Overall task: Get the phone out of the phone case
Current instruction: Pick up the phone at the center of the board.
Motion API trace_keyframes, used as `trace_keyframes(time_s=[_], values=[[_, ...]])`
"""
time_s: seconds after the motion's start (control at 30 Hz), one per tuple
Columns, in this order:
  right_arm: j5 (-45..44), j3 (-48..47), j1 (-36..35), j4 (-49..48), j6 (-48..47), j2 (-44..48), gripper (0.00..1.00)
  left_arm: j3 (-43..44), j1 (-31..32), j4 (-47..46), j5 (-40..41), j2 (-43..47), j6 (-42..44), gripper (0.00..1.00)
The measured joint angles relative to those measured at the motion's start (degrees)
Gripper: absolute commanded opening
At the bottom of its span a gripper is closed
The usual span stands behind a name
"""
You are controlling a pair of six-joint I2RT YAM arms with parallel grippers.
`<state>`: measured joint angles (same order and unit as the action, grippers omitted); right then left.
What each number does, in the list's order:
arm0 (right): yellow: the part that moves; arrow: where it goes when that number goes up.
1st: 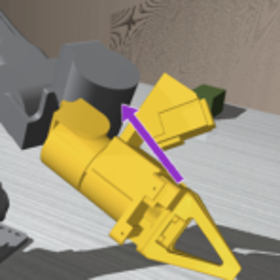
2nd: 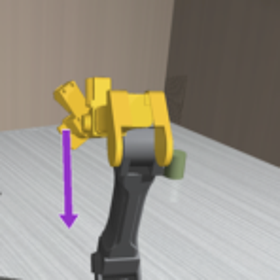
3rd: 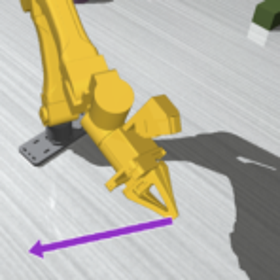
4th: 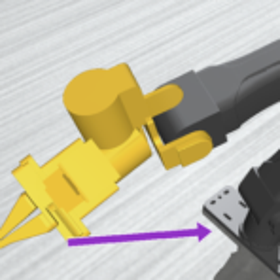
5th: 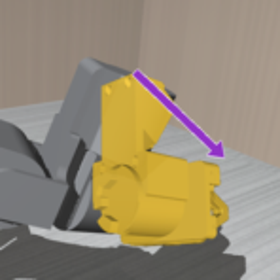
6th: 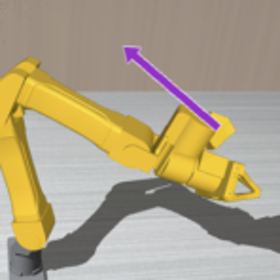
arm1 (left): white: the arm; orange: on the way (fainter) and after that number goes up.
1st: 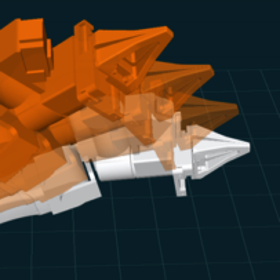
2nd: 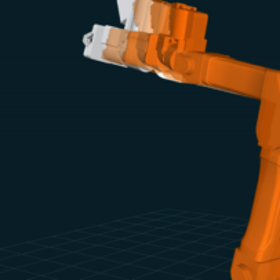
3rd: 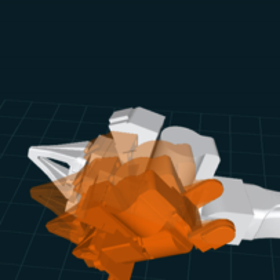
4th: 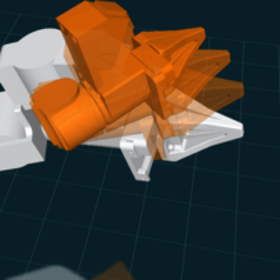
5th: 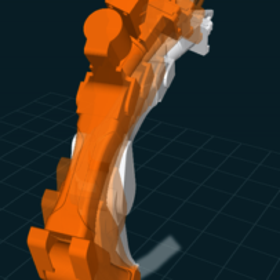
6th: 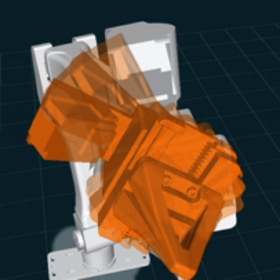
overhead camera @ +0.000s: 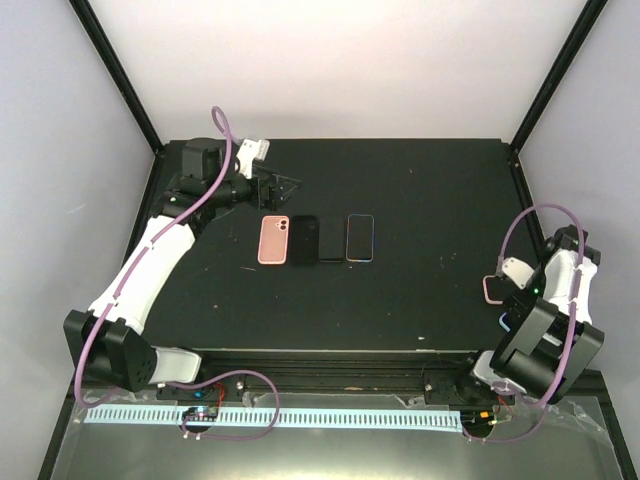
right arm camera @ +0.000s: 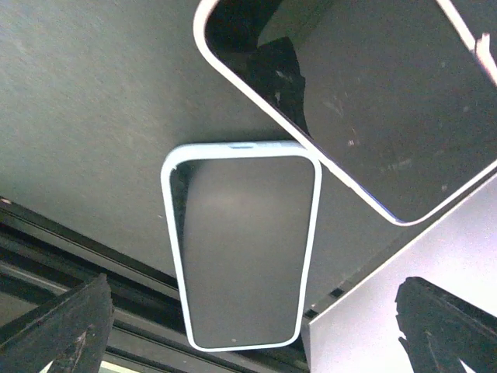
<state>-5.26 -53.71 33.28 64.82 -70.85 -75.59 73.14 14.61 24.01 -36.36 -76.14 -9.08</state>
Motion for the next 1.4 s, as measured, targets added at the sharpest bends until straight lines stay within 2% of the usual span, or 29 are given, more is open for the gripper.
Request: trace_keyframes(time_s=[0.3, 1.1, 1.4], values=[[-5.2, 8.04, 5.38, -11.08, -7.28, -0.28, 1.0, 0.0, 0.0, -0.02, 0.02, -0.5, -0.15, 0.99], [-6.71, 13.31, 5.77, -16.76, -7.26, -7.5, 1.0, 0.0, 0.0, -0.04, 0.04, -0.48, -0.17, 0.99], [-6.99, 13.14, 5.77, -16.37, -6.34, -7.93, 0.81, 0.0, 0.0, -0.04, 0.07, -0.48, -0.61, 0.99]])
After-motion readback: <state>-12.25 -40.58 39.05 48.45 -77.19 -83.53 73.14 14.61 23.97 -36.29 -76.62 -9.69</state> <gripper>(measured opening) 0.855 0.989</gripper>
